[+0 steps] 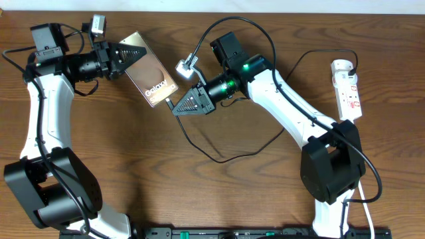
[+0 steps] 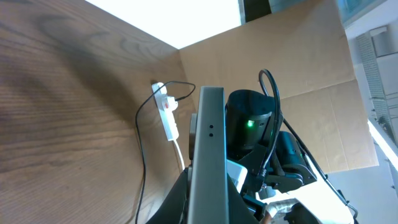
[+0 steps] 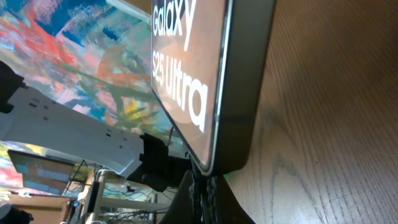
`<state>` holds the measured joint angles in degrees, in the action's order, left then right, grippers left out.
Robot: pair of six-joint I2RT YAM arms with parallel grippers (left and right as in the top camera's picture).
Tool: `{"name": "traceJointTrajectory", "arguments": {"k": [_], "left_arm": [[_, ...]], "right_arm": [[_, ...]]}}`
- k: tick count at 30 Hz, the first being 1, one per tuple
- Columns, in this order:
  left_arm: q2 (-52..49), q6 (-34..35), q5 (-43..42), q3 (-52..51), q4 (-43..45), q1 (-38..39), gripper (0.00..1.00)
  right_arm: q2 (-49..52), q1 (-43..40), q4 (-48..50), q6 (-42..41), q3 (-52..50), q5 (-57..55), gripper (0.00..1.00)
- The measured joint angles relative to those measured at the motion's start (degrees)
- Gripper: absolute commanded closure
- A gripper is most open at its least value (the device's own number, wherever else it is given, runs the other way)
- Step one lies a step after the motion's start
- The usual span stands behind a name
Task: Plug charger to phone and switch on socket
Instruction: 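Align the USB-C plug with the phone's bottom port using the right gripper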
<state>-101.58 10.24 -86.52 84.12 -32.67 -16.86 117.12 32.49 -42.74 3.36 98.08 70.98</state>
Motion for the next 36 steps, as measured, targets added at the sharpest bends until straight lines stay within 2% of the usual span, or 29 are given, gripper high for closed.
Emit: {"name": "traceJointTrajectory", "arguments": {"k": [36], "left_arm": [[0.0,0.0,0.0,0.0,0.0,0.0,0.93]], "right_arm": [[0.02,0.0,-1.55,-0.24,0.0,1.44,0.99]]}}
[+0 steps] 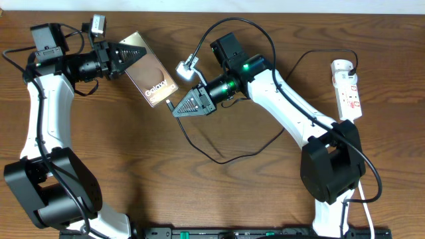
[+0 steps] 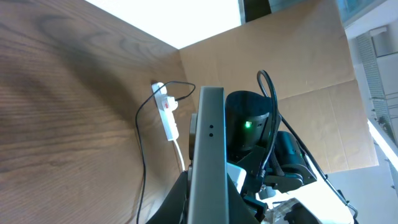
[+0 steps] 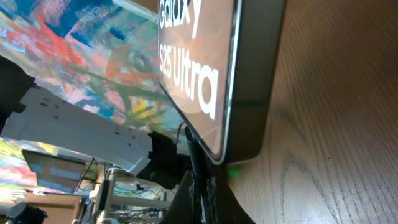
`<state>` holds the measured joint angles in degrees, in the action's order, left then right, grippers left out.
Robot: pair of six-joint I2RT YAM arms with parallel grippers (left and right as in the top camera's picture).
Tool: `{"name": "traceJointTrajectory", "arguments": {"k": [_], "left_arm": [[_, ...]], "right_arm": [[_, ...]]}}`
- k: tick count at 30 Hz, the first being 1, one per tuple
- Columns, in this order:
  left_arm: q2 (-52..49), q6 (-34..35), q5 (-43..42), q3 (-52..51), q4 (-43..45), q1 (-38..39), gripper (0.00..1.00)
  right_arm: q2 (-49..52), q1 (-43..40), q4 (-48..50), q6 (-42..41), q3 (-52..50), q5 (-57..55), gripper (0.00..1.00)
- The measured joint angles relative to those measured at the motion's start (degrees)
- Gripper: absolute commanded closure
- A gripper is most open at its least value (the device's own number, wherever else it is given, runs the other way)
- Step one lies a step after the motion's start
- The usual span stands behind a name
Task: Plug charger to phone and switch on socket
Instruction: 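Align the USB-C plug with the phone's bottom port using the right gripper, then push the USB-C plug into the phone's port with the right gripper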
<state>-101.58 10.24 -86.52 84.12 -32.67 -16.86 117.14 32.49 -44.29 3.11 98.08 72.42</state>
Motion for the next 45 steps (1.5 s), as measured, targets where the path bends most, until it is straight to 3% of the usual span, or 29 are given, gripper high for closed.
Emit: {"name": "traceJointTrajectory", "arguments": {"k": [45], "left_arm": [[0.0,-0.15,-0.44,0.0,0.0,-0.13,0.93]], "right_arm": [[-0.02,-0.07,3.37,-2.8,0.0,-0.85,0.99]]}}
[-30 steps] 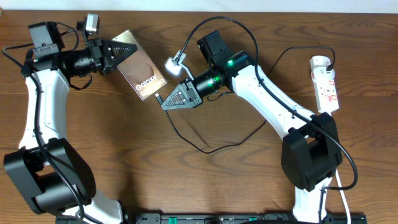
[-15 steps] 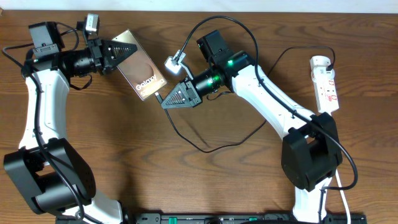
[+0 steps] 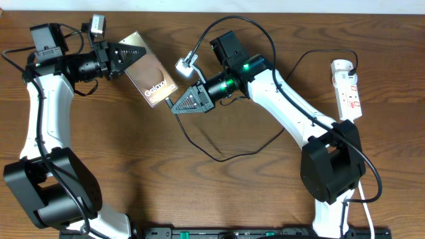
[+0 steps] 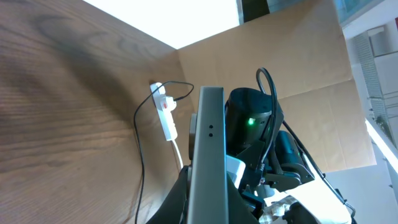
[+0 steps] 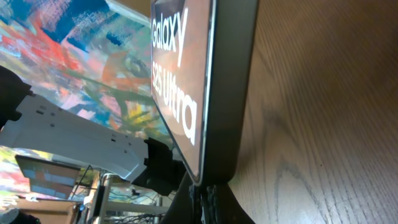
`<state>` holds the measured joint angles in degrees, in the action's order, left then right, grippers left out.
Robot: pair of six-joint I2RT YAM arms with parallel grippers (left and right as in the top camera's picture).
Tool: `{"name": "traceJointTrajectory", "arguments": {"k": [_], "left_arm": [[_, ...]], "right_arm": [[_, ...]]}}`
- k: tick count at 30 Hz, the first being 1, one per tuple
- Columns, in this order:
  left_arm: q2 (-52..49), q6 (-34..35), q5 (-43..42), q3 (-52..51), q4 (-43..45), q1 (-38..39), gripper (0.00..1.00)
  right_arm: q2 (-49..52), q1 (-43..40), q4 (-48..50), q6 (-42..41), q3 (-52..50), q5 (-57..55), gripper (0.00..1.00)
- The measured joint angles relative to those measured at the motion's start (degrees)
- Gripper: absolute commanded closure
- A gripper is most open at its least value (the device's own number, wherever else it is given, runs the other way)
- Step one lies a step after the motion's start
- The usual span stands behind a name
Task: Plug charger to phone and switch on socket
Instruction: 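Push the USB-C plug into the phone's port with the right gripper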
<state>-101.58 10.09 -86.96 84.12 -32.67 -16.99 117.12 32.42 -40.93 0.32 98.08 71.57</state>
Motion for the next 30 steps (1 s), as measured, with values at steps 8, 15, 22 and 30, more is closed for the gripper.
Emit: {"name": "traceJointTrajectory", "arguments": {"k": [8,15,22,30], "left_arm": [[0.0,-0.15,0.02,0.0,0.02,0.0,0.93],[0.0,-0.92,0.02,0.0,0.07,0.0,0.93],[0.0,-0.96,0.02,0.0,0.07,0.0,0.93],[0.0,-0.98,0.02,0.0,0.07,0.0,0.93]], "right_arm": [[0.0,-0.11,-4.63,0.46,0.0,-0.24,0.99],[0.0,-0.11,-4.63,1.27,0.0,0.09,0.99],[0.0,-0.11,-4.13,1.68,0.0,1.09,0.99],[0.0,-0.11,-3.04,1.81,0.0,2.1,0.99]]}}
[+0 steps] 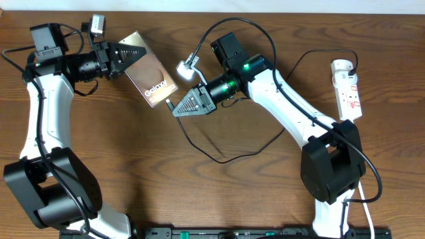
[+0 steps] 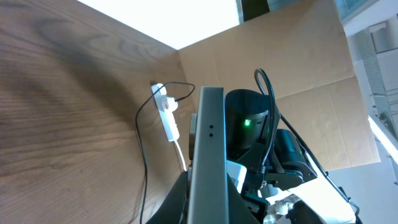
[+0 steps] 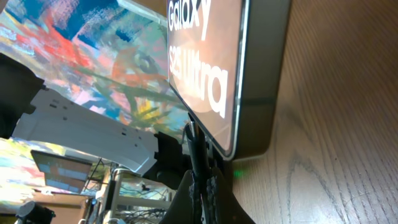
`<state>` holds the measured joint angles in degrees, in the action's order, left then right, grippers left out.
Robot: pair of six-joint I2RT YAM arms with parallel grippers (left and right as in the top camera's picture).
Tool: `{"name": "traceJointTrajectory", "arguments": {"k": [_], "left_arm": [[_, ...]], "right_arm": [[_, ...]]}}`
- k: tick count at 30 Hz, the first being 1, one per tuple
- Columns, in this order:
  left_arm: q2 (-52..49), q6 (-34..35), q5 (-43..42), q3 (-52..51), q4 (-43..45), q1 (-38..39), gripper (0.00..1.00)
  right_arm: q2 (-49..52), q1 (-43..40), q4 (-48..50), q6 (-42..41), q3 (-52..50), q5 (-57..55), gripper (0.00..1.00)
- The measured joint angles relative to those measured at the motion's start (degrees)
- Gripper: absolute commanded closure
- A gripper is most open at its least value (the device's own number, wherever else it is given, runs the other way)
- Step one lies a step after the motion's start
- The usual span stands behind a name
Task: Plug charger to phone and switch on socket
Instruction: 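Push the USB-C plug into the phone's port with the right gripper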
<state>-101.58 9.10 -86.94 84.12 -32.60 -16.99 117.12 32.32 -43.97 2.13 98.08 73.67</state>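
A Galaxy phone (image 1: 151,76) is held tilted above the table, my left gripper (image 1: 129,54) shut on its far end. The left wrist view shows the phone (image 2: 207,149) edge-on between the fingers of the left gripper (image 2: 208,193). My right gripper (image 1: 178,108) is shut on the black charger plug (image 1: 170,103), just below the phone's near end. In the right wrist view the plug (image 3: 194,144) rises from the right gripper (image 3: 202,186) beside the screen side of the phone (image 3: 249,74), not in the bottom edge.
The charger's black cable (image 1: 219,158) loops over the table's middle and runs to a white power strip (image 1: 346,89) at the right edge. That power strip (image 2: 166,113) also shows in the left wrist view. The right arm spans the table's middle.
My right gripper has drawn slightly back down and to the right. The plug was hidden under the phone's bottom edge; now its tip shows beside the screen face. The left gripper holds still.
The left gripper held the phone up throughout. The plug in my right gripper was first under the phone's bottom edge, then off beside the screen, then under the edge again, and now stands off to the screen side once more.
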Motion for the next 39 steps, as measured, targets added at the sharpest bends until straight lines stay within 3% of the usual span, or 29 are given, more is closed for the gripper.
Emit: {"name": "traceJointTrajectory", "arguments": {"k": [39], "left_arm": [[0.0,-0.13,0.02,0.0,0.07,-0.04,0.93]], "right_arm": [[0.0,0.0,1.9,-0.72,0.0,-1.29,0.99]]}}
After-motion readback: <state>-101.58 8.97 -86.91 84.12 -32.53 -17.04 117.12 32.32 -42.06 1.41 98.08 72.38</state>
